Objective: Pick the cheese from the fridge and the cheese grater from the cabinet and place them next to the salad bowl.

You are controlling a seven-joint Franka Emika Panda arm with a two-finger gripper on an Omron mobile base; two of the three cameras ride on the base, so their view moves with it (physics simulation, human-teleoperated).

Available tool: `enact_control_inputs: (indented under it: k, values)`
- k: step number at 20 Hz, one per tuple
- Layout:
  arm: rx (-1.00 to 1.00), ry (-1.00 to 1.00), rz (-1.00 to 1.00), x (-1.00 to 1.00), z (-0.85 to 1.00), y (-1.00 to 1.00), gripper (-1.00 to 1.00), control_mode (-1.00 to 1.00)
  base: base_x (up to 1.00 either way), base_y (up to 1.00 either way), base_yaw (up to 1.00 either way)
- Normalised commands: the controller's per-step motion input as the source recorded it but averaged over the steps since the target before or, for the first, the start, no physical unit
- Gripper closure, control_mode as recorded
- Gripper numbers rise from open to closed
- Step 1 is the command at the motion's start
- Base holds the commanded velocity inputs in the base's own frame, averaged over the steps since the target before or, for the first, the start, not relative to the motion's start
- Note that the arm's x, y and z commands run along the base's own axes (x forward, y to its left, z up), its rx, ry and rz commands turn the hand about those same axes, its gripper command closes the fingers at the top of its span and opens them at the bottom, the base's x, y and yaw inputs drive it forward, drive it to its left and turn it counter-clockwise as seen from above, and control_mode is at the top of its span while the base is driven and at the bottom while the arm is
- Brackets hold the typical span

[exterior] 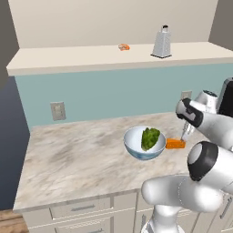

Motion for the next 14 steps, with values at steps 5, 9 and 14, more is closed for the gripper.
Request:
enact_control_inputs:
  k: [5,9,14]
  values:
    - [0.05,0.01,-0.26,-0.55,0.99,0.29,-1.00,-1.00,0.00,0.00,0.00]
    - [0.14,0.00,-0.43,-0.84,0.55,0.34,-1.00,-1.00,0.00,0.00,0.00]
    - [0.18,-0.25,-0.49,-0.58,0.57,0.15,-1.00,-1.00,0.00,0.00,0.00]
